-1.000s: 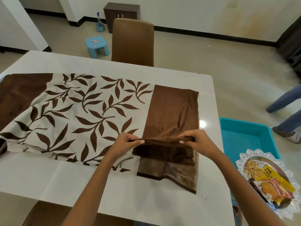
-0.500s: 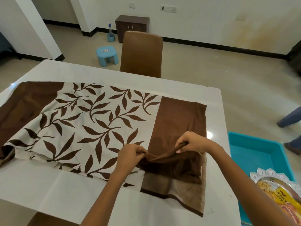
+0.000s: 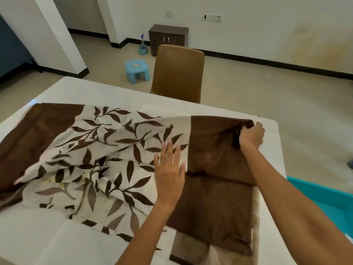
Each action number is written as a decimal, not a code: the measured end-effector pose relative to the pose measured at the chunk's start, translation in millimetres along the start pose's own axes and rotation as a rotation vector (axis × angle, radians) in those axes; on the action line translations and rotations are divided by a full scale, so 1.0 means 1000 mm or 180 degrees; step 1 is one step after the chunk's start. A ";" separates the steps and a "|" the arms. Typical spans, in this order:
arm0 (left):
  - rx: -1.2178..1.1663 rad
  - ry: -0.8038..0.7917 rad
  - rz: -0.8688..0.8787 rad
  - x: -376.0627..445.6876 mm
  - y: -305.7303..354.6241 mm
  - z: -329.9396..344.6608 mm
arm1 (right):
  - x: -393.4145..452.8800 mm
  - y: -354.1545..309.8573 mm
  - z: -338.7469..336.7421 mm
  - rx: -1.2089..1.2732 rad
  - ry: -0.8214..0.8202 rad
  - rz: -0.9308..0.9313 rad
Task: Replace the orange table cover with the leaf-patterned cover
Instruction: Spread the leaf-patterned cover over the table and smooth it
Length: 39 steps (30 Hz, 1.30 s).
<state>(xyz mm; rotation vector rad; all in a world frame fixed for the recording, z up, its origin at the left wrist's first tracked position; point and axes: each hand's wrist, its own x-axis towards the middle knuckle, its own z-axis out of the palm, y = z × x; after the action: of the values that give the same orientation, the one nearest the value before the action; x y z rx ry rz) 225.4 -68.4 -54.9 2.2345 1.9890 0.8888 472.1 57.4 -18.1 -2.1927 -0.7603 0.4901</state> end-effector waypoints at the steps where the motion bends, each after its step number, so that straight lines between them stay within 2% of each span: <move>1: -0.0058 -0.0202 0.0043 -0.012 0.000 0.010 | -0.009 0.011 0.003 -0.0548 0.0017 -0.0309; 3: -0.0009 -0.0602 -0.0126 -0.043 -0.010 0.036 | -0.044 0.049 0.020 -0.1299 -0.0081 -0.1428; 5: 0.0158 -0.0991 -0.0469 -0.072 -0.032 0.062 | -0.099 0.099 0.036 -0.1617 -0.0804 -0.2541; 7: 0.0370 -0.1252 -0.0619 -0.091 -0.053 0.077 | -0.140 0.146 0.047 -0.1897 -0.1494 -0.2979; 8: 0.0449 -0.1318 -0.0587 -0.097 -0.060 0.080 | -0.153 0.164 0.050 -0.2039 -0.1670 -0.2978; 12: 0.0472 -0.1376 -0.0466 -0.117 -0.068 0.072 | -0.180 0.193 0.048 -0.2456 -0.1746 -0.2959; 17: 0.0366 -0.1367 -0.0550 -0.150 -0.062 0.049 | -0.201 0.195 0.025 -0.2331 -0.1856 -0.3190; 21: 0.0317 -0.0717 -0.1166 -0.109 -0.097 0.035 | -0.190 0.125 0.061 -0.1655 -0.1731 -0.3547; 23: 0.0424 -0.0544 -0.1443 -0.077 -0.126 0.031 | -0.184 0.081 0.102 -0.1663 -0.1782 -0.3831; 28: 0.0560 -0.0777 -0.1675 -0.039 -0.178 0.039 | -0.177 0.002 0.207 -0.2166 -0.2137 -0.4628; 32: 0.0469 -0.0703 -0.1697 -0.045 -0.181 0.041 | -0.155 -0.020 0.260 -0.2628 -0.2583 -0.5081; 35: 0.0543 -0.0656 -0.1630 -0.047 -0.182 0.041 | -0.123 -0.036 0.286 -0.2591 -0.2537 -0.4983; 39: 0.0566 -0.0668 -0.1552 -0.049 -0.187 0.046 | -0.078 -0.065 0.311 -0.2668 -0.2165 -0.4430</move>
<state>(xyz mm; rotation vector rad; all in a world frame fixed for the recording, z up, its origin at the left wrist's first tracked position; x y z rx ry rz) 74.4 -62.7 -183.6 1.6888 2.4161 0.4217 218.2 206.7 -161.4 -1.4422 -2.8942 0.1275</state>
